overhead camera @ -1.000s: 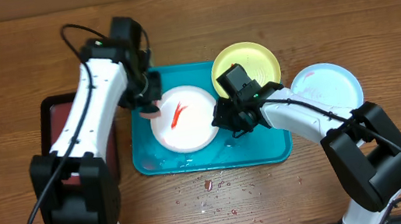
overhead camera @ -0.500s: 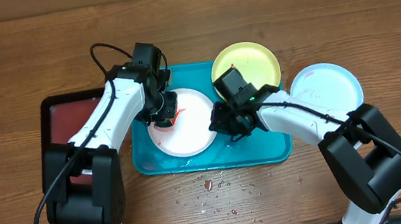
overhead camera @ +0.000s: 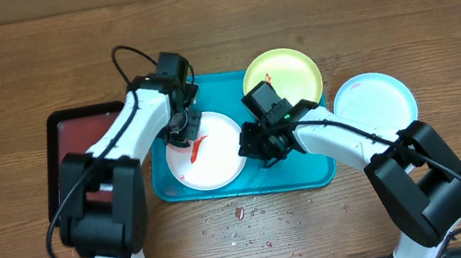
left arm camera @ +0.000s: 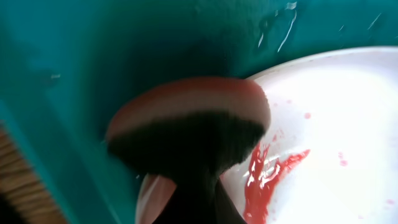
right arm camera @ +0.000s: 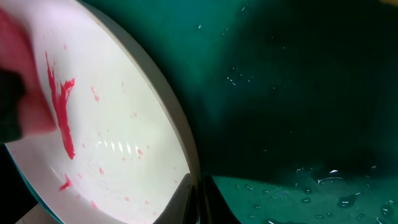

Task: Clean dirty plates on tray and stack at the side
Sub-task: 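Scrub the red-streaked white plate with the sponge in left gripper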

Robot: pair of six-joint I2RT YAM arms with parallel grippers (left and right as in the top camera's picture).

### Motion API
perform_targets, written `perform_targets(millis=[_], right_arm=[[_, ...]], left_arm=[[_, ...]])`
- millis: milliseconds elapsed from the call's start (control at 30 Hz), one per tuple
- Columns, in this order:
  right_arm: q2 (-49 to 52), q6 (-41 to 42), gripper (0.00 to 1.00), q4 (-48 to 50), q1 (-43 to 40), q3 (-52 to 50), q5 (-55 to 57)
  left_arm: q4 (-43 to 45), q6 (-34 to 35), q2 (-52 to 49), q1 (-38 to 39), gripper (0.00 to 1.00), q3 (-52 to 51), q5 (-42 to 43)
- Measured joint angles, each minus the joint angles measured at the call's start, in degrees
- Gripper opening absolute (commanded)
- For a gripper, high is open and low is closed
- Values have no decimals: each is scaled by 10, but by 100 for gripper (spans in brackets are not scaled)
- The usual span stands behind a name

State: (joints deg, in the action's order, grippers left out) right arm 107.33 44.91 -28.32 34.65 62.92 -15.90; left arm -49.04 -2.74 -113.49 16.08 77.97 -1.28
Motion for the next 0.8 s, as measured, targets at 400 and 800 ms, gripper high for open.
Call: perform_targets(millis=[400, 800], right_arm=[[0, -2, 4, -3, 0, 0, 0], [0, -2, 4, 4, 0, 0, 3]], left_arm=[[-66, -93, -35, 51, 4, 24, 22], [-79, -30, -42, 60, 4, 22, 92]])
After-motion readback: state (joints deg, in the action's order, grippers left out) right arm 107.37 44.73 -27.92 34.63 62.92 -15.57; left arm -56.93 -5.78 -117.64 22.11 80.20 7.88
